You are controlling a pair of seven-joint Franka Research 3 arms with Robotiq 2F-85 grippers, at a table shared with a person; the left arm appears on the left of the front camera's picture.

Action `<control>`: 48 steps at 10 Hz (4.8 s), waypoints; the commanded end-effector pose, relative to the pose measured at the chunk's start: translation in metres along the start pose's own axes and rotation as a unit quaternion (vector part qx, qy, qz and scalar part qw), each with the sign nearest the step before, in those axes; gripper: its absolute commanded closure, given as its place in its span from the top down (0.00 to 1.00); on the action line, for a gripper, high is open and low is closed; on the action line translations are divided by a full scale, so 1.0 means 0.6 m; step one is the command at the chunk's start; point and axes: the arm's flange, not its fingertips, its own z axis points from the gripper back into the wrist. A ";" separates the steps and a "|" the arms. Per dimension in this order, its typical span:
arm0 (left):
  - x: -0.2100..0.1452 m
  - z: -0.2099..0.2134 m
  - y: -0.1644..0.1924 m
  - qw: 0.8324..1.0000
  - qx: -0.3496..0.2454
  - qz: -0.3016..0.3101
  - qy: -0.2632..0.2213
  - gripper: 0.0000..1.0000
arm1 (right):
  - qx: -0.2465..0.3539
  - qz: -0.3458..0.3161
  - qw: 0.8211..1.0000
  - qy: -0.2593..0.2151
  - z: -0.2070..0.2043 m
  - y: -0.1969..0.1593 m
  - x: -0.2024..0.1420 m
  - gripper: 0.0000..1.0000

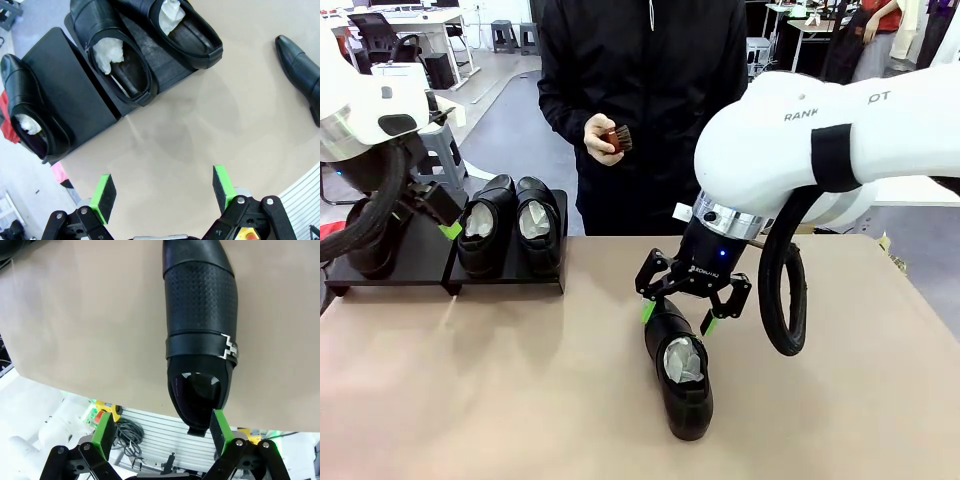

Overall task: Organize the shoes by placing them on the stand.
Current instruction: Pick up one Shoe and place it in the middle of the table, then place the Shoe from the middle of the table onto the Shoes Stand.

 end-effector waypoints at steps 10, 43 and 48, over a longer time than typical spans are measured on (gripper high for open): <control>-0.003 -0.001 0.000 1.000 -0.006 0.004 -0.007 1.00 | -0.027 0.083 0.991 -0.103 0.123 -0.036 -0.064 1.00; 0.016 -0.285 -0.587 0.980 -0.025 0.187 0.068 1.00 | -0.054 -0.066 0.982 -0.171 0.273 -0.344 0.012 1.00; 0.021 -0.302 -0.596 0.957 0.013 0.260 0.126 0.67 | -0.054 -0.066 0.982 -0.171 0.273 -0.344 0.012 1.00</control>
